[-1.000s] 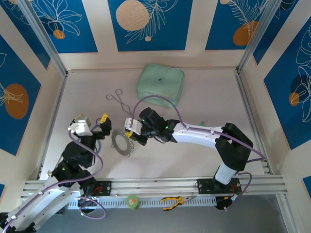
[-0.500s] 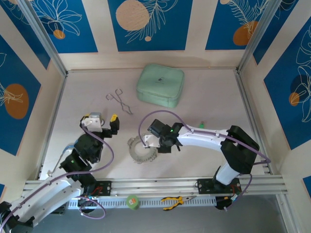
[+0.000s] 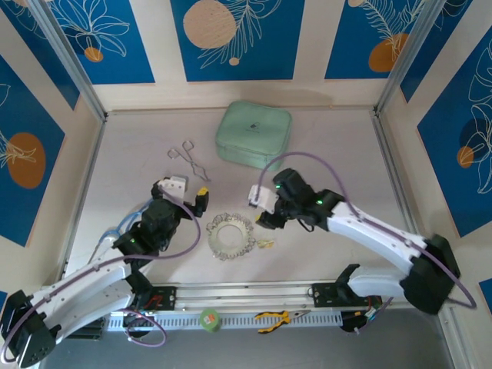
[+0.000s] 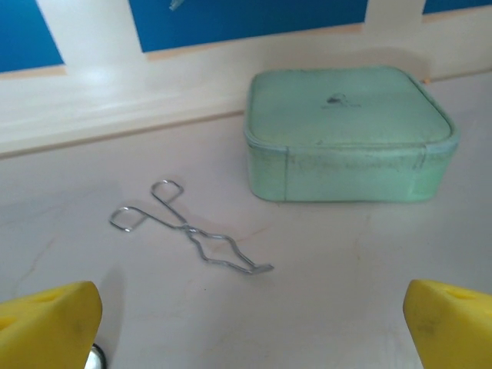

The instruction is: Put the keys on the keyring

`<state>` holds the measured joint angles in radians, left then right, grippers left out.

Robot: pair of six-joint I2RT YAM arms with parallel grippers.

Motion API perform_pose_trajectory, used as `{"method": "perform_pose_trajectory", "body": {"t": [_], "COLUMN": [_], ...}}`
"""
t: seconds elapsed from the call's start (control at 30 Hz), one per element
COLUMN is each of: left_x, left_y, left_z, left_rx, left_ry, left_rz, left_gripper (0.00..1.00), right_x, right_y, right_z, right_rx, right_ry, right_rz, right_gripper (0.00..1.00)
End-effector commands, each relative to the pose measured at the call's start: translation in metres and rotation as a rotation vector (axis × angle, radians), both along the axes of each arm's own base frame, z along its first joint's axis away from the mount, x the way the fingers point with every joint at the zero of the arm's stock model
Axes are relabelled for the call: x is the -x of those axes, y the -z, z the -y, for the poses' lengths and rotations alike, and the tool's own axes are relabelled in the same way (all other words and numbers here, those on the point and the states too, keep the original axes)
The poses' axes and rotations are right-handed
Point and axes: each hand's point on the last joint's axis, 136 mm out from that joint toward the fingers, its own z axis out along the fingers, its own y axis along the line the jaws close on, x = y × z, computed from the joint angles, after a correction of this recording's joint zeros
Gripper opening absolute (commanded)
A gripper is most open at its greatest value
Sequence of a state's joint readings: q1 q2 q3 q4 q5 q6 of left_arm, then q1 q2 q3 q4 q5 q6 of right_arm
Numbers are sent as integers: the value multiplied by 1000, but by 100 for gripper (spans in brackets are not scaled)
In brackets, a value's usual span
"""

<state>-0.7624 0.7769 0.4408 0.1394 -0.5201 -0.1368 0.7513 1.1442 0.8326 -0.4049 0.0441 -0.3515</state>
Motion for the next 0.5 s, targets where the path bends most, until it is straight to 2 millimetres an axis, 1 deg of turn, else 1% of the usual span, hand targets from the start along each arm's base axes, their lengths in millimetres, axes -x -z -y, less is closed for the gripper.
{"method": "perform_pose_trajectory", "body": {"t": [0.0, 0.03, 0.1, 0.17, 0.2, 0.3, 0.37, 0.47], "left_x": [-5, -6, -8, -9, -9, -9, -7, -1], "left_y": [-13, -8, 2, 9, 14, 31, 44, 66], "left_z": [19, 21, 26, 27, 28, 25, 20, 19], "left_rx": [104, 112, 101, 95, 105, 141, 167, 192], "left_ry": [49, 47, 54, 51, 44, 1, -45, -86], "left_rz": [-13, -31, -67, -95, -113, -177, -236, -353], "left_gripper": [100, 100, 100, 100, 100, 100, 100, 100], "right_x": [-13, -17, -27, -38, -42, -50, -51, -47], "right_y": [-38, -42, -37, -27, -20, -1, 11, 25], "right_z": [-11, -8, 1, 14, 20, 34, 38, 33], "right_rx": [-347, -393, -470, -518, -530, -547, -530, -452], "right_ry": [135, 179, 314, 489, 571, 750, 809, 795], "right_rz": [0, 11, -35, -135, -197, -363, -433, -494], "right_gripper": [50, 50, 52, 51, 50, 46, 41, 38]}}
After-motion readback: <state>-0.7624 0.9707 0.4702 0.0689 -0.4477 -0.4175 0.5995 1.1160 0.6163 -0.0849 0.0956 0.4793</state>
